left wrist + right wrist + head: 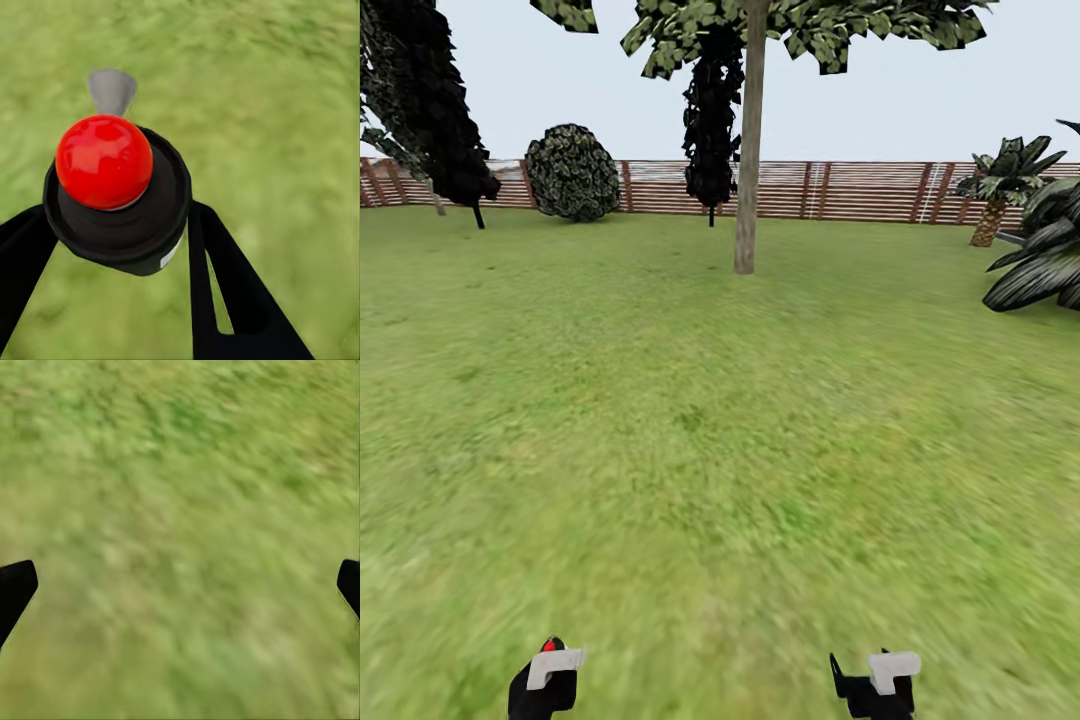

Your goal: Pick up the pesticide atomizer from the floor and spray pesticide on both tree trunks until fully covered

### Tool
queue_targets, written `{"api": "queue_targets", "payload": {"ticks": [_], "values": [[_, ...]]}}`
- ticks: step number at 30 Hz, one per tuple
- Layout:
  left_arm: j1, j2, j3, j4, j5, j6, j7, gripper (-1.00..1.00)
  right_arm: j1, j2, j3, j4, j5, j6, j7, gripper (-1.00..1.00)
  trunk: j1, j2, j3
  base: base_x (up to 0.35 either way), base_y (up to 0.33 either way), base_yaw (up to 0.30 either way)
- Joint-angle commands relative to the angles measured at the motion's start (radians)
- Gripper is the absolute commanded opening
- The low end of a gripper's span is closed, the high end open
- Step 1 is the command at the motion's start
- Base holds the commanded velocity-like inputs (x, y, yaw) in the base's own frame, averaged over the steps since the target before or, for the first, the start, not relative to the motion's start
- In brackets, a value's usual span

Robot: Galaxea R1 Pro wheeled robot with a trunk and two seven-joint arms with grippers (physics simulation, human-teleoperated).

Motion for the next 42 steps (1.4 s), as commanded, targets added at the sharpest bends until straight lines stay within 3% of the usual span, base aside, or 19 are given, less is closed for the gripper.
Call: {"api": "queue_targets", "payload": {"ticks": [1, 42], "values": [[0.000, 0.000, 0.000, 0.000, 0.000, 0.000, 0.000, -1.00, 0.000, 0.000, 0.000, 0.000, 0.000, 0.000, 0.000, 1.00, 0.000, 0.000, 0.000, 0.339, 0.000, 0.000], [0.000, 0.000, 0.000, 0.000, 0.000, 0.000, 0.000, -1.00, 0.000, 0.000, 0.000, 0.000, 0.000, 0.000, 0.001, 1.00, 0.000, 0.000, 0.000, 0.339, 0.000, -0.043]]}}
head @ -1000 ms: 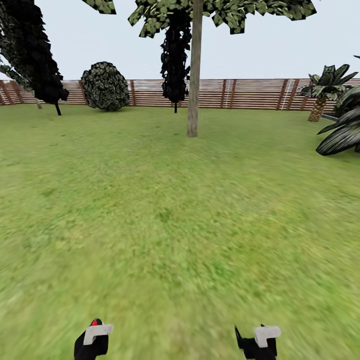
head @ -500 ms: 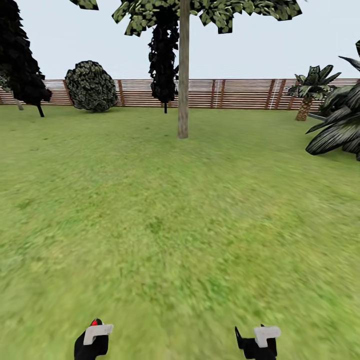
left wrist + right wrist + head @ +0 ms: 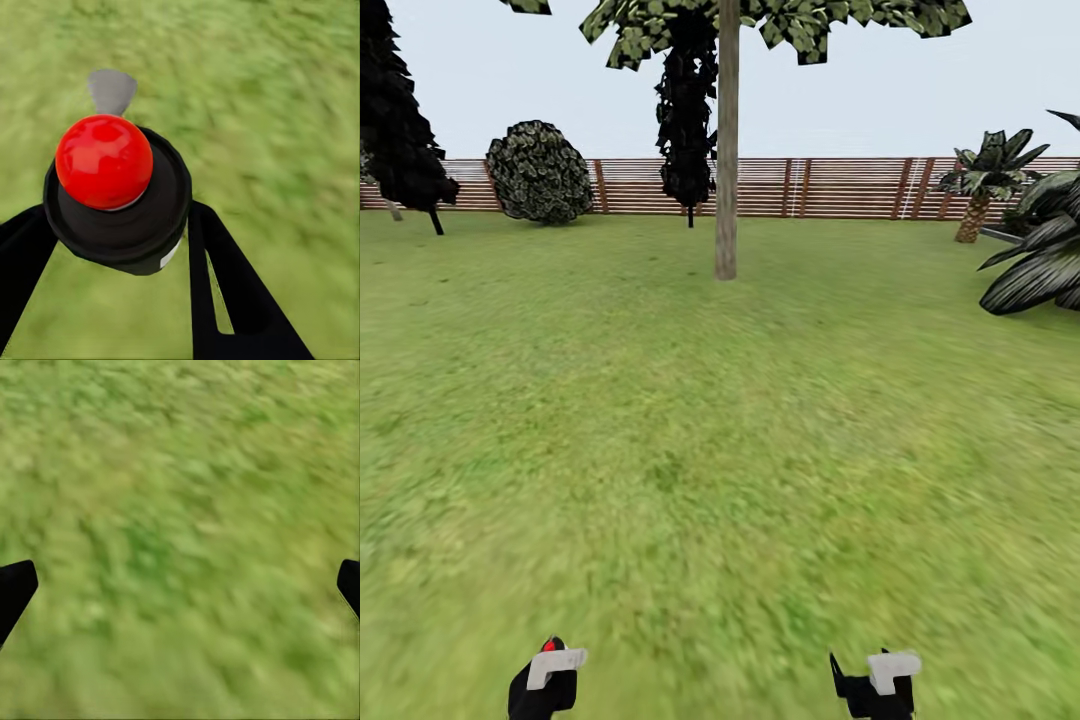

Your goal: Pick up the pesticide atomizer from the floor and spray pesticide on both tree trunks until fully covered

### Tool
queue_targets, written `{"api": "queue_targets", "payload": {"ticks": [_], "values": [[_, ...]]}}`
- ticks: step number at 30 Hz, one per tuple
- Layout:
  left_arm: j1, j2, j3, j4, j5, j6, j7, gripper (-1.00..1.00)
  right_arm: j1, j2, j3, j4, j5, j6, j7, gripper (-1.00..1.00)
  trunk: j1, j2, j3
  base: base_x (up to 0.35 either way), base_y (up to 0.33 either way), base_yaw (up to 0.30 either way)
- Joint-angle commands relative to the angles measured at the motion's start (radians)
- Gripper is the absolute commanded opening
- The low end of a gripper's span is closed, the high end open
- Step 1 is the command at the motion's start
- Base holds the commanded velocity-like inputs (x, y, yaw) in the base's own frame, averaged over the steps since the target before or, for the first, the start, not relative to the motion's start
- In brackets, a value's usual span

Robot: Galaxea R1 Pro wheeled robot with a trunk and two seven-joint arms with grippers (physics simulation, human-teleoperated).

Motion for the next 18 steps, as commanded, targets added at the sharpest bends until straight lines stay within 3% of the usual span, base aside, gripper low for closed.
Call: {"api": "queue_targets", "payload": {"ticks": [1, 18], "values": [[0.000, 0.000, 0.000, 0.000, 0.000, 0.000, 0.000, -1.00, 0.000, 0.000, 0.000, 0.000, 0.000, 0.000, 0.000, 1.00, 0.000, 0.000, 0.000, 0.339, 0.000, 0.000], [0.000, 0.000, 0.000, 0.000, 0.000, 0.001, 0.000, -1.00, 0.000, 0.000, 0.000, 0.000, 0.000, 0.000, 0.000, 1.00, 0.000, 0.000, 0.000, 0.339, 0.000, 0.000]]}}
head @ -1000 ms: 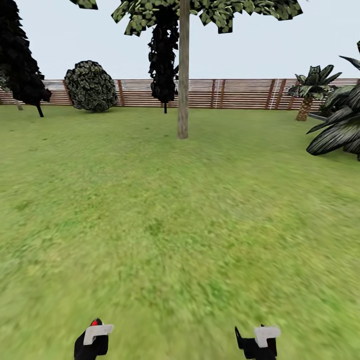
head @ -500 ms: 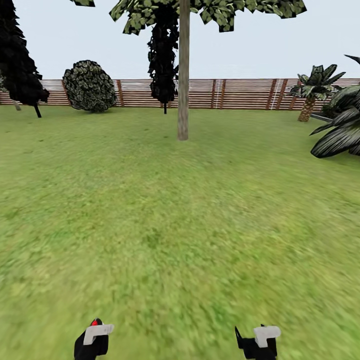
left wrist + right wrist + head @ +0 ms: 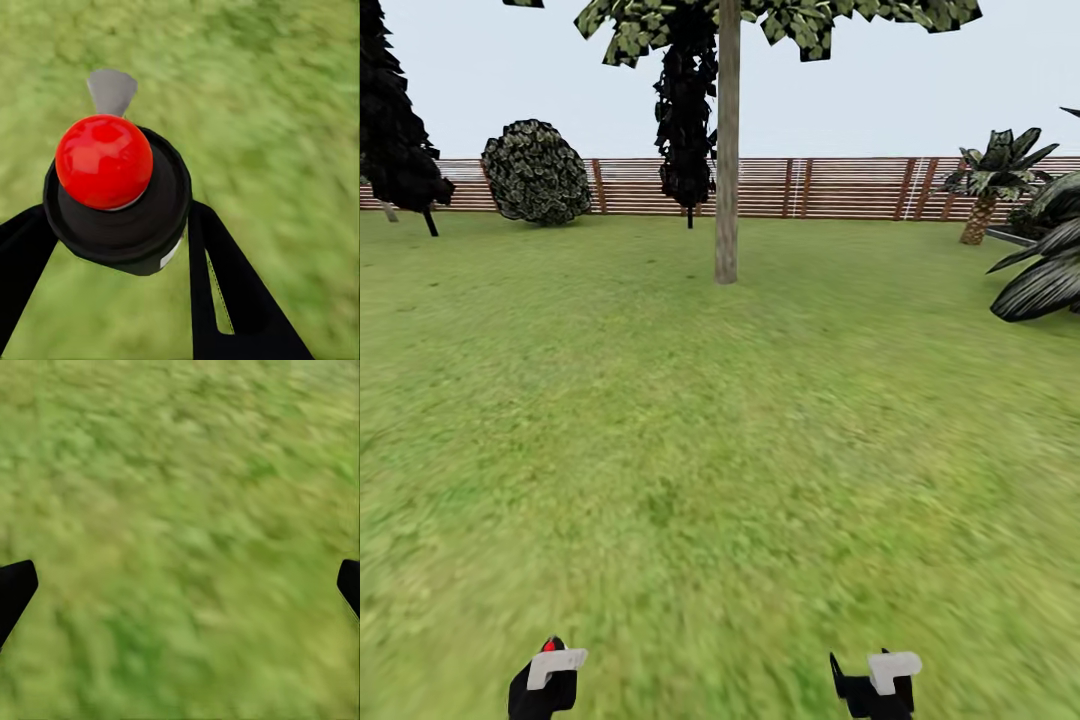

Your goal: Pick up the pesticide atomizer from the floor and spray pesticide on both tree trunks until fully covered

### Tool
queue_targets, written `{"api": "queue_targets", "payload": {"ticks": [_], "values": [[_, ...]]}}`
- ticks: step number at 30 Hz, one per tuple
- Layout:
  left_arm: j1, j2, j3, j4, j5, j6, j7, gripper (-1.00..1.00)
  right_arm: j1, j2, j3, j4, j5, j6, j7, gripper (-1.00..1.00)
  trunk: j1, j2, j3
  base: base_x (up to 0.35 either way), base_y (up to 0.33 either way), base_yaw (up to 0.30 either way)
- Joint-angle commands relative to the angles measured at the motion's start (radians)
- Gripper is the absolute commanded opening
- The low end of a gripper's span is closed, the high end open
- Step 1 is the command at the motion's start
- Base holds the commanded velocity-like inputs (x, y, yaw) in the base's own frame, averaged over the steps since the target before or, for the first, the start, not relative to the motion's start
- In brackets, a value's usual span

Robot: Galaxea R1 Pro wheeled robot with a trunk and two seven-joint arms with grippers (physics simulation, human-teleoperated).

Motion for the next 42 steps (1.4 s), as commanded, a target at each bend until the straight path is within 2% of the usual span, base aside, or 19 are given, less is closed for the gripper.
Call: {"api": "queue_targets", "payload": {"ticks": [1, 42], "values": [[0.000, 0.000, 0.000, 0.000, 0.000, 0.000, 0.000, -1.00, 0.000, 0.000, 0.000, 0.000, 0.000, 0.000, 0.000, 1.00, 0.000, 0.000, 0.000, 0.339, 0.000, 0.000], [0.000, 0.000, 0.000, 0.000, -0.001, 0.000, 0.000, -1.00, 0.000, 0.000, 0.000, 0.000, 0.000, 0.000, 0.000, 1.00, 0.000, 0.000, 0.000, 0.339, 0.000, 0.000]]}}
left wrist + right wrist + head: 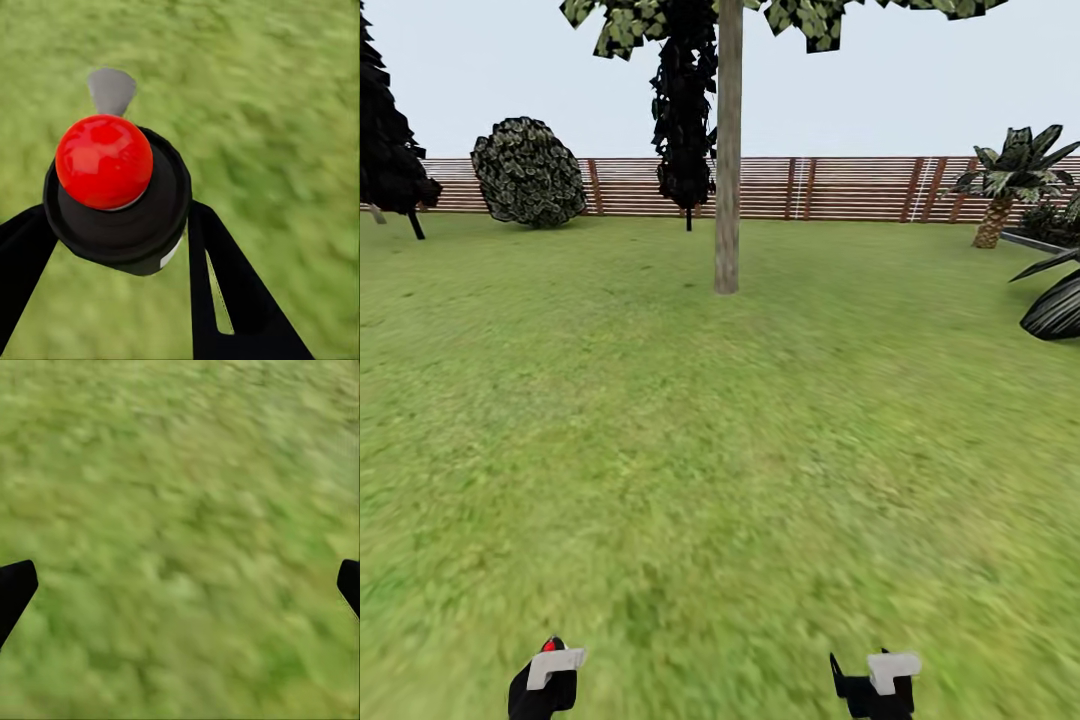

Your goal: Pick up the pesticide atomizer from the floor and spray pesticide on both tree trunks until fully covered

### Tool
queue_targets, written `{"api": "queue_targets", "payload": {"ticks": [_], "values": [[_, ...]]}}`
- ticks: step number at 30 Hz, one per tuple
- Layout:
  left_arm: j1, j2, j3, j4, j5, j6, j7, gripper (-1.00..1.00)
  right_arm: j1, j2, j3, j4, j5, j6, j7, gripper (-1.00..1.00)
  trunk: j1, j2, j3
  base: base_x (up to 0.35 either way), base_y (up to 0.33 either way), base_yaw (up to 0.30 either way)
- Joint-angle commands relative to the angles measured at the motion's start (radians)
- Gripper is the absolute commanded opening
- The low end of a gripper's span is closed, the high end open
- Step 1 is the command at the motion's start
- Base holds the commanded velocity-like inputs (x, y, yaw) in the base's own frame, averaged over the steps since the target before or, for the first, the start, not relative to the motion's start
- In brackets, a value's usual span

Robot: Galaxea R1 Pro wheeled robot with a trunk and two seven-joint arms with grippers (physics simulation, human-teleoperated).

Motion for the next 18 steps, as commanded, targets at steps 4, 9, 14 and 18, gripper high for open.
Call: {"api": "queue_targets", "payload": {"ticks": [4, 9, 14, 18], "values": [[0.000, 0.000, 0.000, 0.000, 0.001, 0.000, 0.000, -1.00, 0.000, 0.000, 0.000, 0.000, 0.000, 0.000, 0.000, 1.00, 0.000, 0.000, 0.000, 0.339, 0.000, 0.000], [0.000, 0.000, 0.000, 0.000, 0.000, 0.000, 0.000, -1.00, 0.000, 0.000, 0.000, 0.000, 0.000, 0.000, 0.000, 1.00, 0.000, 0.000, 0.000, 0.339, 0.000, 0.000], [0.000, 0.000, 0.000, 0.000, 0.000, 0.000, 0.000, -1.00, 0.000, 0.000, 0.000, 0.000, 0.000, 0.000, 0.000, 1.00, 0.000, 0.000, 0.000, 0.339, 0.000, 0.000], [0.000, 0.000, 0.000, 0.000, 0.000, 0.000, 0.000, -1.00, 0.000, 0.000, 0.000, 0.000, 0.000, 0.000, -0.001, 1.00, 0.000, 0.000, 0.000, 0.339, 0.000, 0.000]]}}
